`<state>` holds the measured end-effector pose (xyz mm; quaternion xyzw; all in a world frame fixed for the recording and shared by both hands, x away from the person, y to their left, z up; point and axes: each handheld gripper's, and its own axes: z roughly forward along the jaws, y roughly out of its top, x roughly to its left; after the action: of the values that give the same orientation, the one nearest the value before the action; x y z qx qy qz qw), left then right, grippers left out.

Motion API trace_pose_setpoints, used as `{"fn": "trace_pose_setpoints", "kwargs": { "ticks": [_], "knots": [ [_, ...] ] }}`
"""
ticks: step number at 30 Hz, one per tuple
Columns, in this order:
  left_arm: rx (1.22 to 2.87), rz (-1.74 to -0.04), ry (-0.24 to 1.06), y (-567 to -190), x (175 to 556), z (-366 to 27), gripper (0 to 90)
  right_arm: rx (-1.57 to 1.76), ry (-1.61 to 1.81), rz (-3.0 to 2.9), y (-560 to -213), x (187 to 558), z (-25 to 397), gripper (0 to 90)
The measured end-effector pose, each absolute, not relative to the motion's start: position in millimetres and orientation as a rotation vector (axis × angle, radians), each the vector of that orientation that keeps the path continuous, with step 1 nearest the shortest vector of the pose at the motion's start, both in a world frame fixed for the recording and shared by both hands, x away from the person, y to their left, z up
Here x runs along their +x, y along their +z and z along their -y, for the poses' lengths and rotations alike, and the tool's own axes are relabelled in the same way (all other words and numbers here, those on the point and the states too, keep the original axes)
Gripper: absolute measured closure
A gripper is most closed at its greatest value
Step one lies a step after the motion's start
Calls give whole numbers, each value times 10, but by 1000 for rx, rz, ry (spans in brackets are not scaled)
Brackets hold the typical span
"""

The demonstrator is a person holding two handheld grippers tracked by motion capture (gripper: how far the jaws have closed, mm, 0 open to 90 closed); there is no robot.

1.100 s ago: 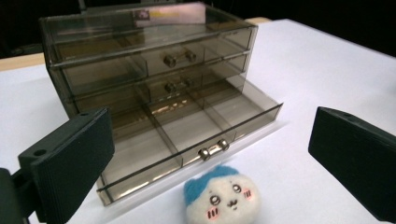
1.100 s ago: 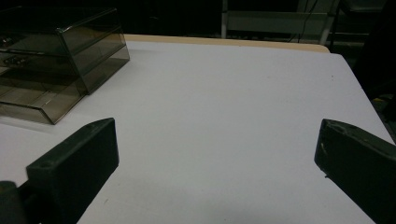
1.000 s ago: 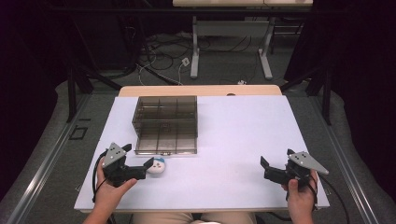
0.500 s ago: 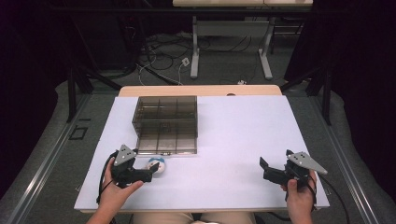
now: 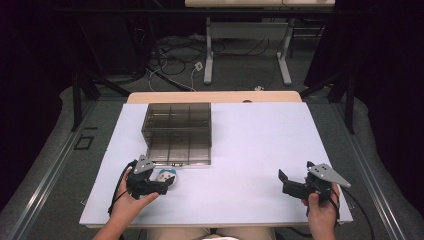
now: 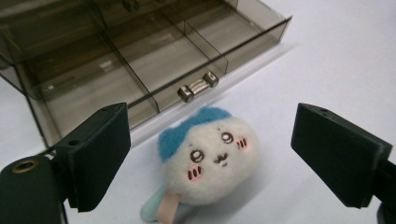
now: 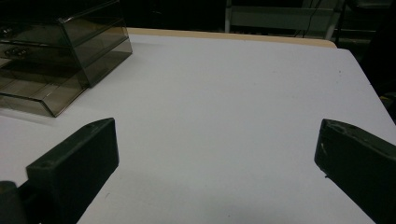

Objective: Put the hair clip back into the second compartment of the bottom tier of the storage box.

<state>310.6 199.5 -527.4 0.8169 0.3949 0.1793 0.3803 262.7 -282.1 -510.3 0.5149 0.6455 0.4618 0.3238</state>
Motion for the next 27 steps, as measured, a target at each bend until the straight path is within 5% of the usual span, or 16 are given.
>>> {"fn": "trace_pose_setpoints", "kwargs": {
  "ticks": [27],
  "knots": [
    [2219,-1092,293,-5472,3261,-1993,219,1333,1201,-1733,-5123,2629,2811,0]
  ]
}}
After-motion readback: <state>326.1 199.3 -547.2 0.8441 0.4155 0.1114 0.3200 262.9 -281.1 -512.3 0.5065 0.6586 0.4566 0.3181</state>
